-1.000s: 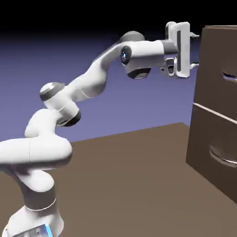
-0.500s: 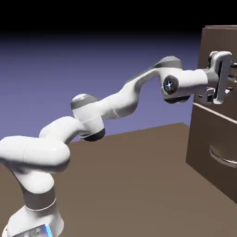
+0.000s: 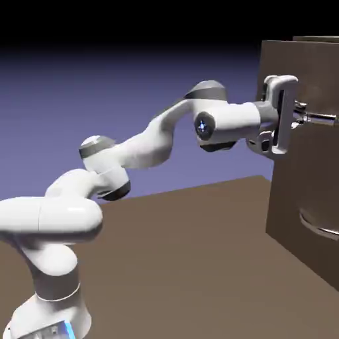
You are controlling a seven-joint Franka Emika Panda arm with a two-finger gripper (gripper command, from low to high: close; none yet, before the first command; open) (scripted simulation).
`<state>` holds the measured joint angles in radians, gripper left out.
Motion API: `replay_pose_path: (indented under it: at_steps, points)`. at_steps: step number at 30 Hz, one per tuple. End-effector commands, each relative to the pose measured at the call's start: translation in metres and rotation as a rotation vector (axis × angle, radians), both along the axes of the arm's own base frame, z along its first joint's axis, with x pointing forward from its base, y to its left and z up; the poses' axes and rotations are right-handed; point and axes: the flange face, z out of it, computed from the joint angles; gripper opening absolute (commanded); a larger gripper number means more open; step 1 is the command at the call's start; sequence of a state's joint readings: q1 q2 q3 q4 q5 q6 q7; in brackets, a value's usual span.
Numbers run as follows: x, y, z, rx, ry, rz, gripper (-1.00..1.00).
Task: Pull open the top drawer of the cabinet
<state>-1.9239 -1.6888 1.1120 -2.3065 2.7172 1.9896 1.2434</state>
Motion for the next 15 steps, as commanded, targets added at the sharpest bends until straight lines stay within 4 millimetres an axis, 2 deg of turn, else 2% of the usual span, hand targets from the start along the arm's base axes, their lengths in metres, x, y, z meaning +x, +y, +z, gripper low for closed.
replay_pose_path:
  at_steps: [1, 11, 12, 13, 15]
  points:
    - [-0.011, 0.000, 0.000, 0.000, 0.003, -0.001, -1.00]
    - [-0.132, 0.000, 0.000, 0.000, 0.003, -0.001, -1.00]
    - [-0.132, 0.000, 0.000, 0.000, 0.003, -0.001, 1.00]
    - [-0.132, 0.000, 0.000, 0.000, 0.003, -0.001, 1.00]
    - [-0.162, 0.001, 0.001, -0.003, 0.002, -0.002, 1.00]
